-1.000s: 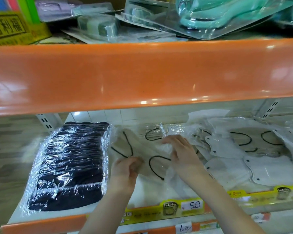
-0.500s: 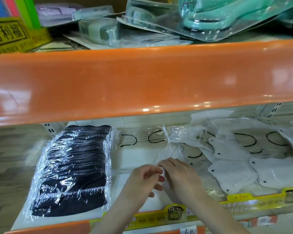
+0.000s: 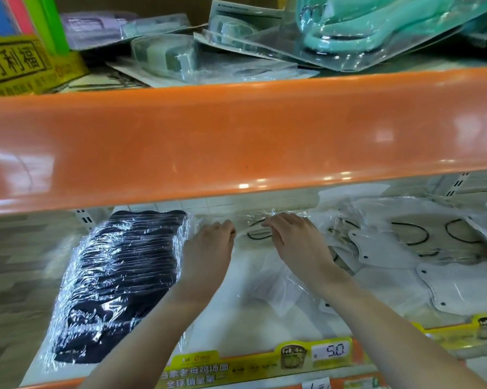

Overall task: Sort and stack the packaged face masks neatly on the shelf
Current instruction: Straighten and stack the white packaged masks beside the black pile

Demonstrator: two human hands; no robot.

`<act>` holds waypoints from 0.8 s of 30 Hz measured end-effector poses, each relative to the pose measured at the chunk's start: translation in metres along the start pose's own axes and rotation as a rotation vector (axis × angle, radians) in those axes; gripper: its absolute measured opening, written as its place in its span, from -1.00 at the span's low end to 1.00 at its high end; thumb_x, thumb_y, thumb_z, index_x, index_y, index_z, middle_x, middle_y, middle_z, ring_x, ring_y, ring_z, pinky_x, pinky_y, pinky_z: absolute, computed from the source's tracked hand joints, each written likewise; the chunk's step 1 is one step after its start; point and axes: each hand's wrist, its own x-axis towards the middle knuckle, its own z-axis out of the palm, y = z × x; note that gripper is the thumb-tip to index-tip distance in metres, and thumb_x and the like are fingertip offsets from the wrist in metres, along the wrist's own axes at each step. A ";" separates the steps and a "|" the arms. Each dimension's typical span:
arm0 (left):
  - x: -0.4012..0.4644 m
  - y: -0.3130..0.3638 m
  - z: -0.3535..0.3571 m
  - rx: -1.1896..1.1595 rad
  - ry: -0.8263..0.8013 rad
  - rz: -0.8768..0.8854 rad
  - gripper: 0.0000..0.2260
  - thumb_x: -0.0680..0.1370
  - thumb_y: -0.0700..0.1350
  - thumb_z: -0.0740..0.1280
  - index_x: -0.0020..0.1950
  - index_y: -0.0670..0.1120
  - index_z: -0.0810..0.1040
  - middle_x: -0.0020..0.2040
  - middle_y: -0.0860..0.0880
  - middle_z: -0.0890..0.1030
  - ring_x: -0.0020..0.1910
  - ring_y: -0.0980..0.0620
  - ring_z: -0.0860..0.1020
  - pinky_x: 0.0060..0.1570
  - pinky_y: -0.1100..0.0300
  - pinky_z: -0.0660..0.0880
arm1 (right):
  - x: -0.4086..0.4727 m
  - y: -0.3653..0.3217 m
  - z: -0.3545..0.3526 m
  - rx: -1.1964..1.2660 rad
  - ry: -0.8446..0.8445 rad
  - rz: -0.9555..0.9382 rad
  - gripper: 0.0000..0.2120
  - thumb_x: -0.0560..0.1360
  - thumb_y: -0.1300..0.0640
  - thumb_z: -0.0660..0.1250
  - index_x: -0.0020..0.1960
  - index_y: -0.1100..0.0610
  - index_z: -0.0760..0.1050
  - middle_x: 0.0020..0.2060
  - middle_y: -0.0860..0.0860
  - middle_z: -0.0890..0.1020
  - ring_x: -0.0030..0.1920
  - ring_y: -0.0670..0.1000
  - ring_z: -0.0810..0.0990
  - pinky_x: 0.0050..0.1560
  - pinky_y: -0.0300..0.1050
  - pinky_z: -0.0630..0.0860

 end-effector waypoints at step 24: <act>-0.005 -0.025 0.097 0.175 -0.159 -0.017 -0.71 0.62 -0.08 0.06 0.31 -0.02 0.39 0.38 -0.01 0.38 0.41 -0.02 0.27 0.37 0.10 0.19 | -0.004 0.001 0.078 -0.110 -0.228 0.288 -0.71 0.58 0.19 0.11 0.25 0.03 0.45 0.21 -0.05 0.51 0.26 0.01 0.40 0.21 -0.10 0.25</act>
